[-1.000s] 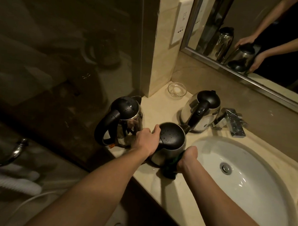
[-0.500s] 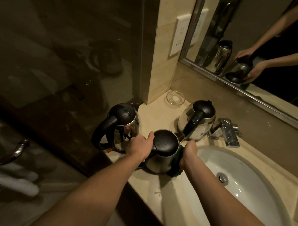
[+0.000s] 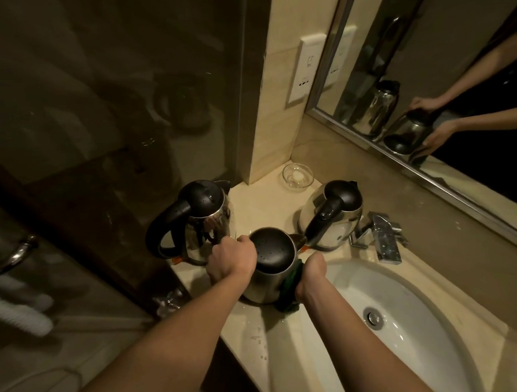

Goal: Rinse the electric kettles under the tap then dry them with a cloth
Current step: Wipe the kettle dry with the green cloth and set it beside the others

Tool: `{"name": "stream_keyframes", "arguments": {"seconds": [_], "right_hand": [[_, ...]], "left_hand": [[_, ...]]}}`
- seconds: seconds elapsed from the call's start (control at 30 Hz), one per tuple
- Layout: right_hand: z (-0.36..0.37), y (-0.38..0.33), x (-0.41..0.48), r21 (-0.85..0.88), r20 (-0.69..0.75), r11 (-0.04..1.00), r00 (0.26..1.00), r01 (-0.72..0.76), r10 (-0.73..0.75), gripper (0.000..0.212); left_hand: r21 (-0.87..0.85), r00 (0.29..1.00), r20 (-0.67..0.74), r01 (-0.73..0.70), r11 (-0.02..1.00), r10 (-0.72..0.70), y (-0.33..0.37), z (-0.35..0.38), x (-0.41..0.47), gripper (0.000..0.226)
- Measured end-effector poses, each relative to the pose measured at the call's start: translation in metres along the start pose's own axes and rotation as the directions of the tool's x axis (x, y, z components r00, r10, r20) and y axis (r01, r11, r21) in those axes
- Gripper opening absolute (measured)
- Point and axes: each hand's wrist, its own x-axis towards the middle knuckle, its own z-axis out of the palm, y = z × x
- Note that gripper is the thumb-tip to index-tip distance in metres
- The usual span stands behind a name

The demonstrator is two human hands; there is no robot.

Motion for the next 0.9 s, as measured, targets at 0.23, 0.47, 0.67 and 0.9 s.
{"name": "stream_keyframes", "arguments": {"seconds": [0.23,0.47,0.67,0.9], "right_hand": [[0.003,-0.016,0.013,-0.058,-0.005,0.994,0.996,0.088,-0.089,0.054],[-0.003,-0.01,0.034,-0.162,0.038,0.982,0.995,0.093,-0.088,0.063],[-0.014,-0.016,0.048,-0.176,0.119,0.98,0.99,0.094,-0.074,0.073],[-0.027,-0.021,0.049,-0.26,0.181,0.956,0.979,0.136,-0.09,0.074]], "left_hand": [[0.049,0.992,-0.037,-0.119,0.992,0.121,-0.006,0.0,0.003,0.038],[0.103,0.985,0.0,-0.173,0.979,0.174,-0.007,-0.002,0.01,0.033],[0.167,0.968,0.089,-0.246,0.955,0.234,-0.008,-0.007,0.017,0.035],[0.264,0.917,0.207,-0.387,0.884,0.34,-0.006,-0.01,0.03,0.037]]}}
